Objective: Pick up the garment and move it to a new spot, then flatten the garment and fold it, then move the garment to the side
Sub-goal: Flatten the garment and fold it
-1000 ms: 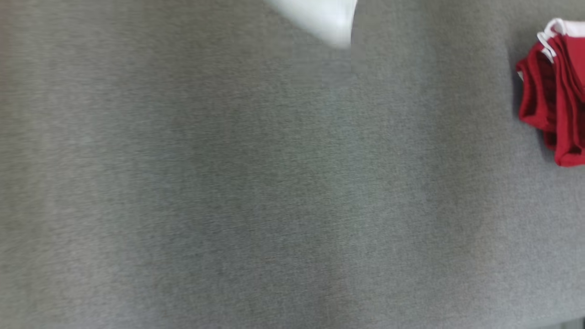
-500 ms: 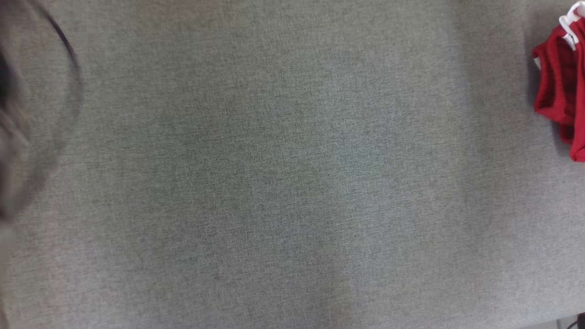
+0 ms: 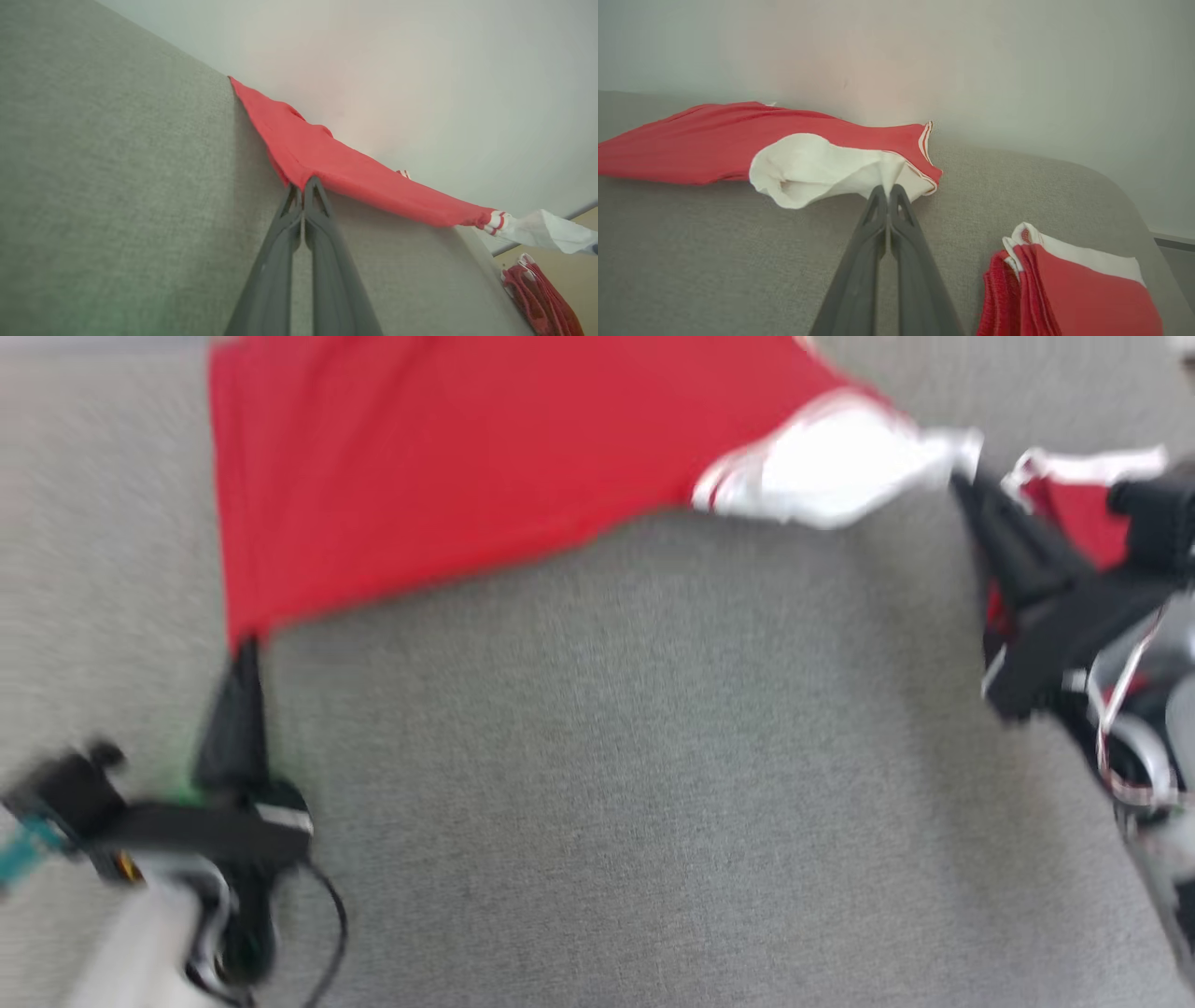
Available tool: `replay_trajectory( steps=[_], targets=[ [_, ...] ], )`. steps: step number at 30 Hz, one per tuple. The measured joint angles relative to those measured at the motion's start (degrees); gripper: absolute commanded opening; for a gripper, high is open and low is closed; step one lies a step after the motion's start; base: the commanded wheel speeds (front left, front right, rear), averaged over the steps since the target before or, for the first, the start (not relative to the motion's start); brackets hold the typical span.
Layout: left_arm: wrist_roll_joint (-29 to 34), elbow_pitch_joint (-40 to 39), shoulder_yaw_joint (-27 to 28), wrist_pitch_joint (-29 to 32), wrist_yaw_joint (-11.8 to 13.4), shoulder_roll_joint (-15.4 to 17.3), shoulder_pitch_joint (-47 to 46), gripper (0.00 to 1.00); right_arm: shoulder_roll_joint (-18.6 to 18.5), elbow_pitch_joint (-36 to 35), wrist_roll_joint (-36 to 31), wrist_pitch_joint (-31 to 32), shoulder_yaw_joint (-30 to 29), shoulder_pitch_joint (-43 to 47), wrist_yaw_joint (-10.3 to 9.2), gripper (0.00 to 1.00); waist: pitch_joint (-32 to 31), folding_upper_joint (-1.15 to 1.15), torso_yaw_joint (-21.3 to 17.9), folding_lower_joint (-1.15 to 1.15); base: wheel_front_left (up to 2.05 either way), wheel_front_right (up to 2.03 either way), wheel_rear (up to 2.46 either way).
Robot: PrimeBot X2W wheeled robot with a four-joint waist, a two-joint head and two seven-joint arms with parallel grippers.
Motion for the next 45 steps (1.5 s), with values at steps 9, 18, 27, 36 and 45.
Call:
replay_trajectory(
  steps=[9, 18, 27, 36, 45],
  targets=[
    [-0.41, 4.22, -1.69, 0.33, 0.07, -2.49, 11.42, 0.00, -0.59, -14.37, 0.23, 22.96, -4.80, 19.06, 0.00, 0.00, -11.23, 0.00, 1.81, 0.01, 0.00, 0.00, 0.00],
    [7.89, 0.86, -3.60, 0.34, 4.94, -0.21, 21.72, 0.00, 0.49, -24.61, -0.03, 44.15, -11.26, 34.44, 0.00, 0.00, -19.35, 0.01, 3.78, 0.02, 0.00, 0.00, 0.00],
    [12.48, -5.43, -6.31, 2.60, 9.80, 2.47, 28.91, 0.00, 5.41, -27.00, 0.47, 53.81, -15.62, 43.62, 0.00, 0.00, -21.17, 0.02, 5.50, 0.03, 0.00, 0.00, 0.00],
    [18.52, -10.94, -10.56, 8.90, 12.94, 8.79, 32.23, 0.00, 8.12, -30.62, 1.76, 58.26, -18.12, 49.77, 0.00, 0.00, -19.84, 0.02, 6.74, 0.03, 0.00, 0.00, 0.00],
    [20.59, -15.18, -11.10, 11.50, 13.57, 10.48, 27.77, 0.00, 0.79, -31.26, 3.77, 41.66, -12.12, 38.47, -0.01, 0.00, -18.09, 0.02, 7.24, 0.04, 0.00, 0.00, 0.00]
  ],
)
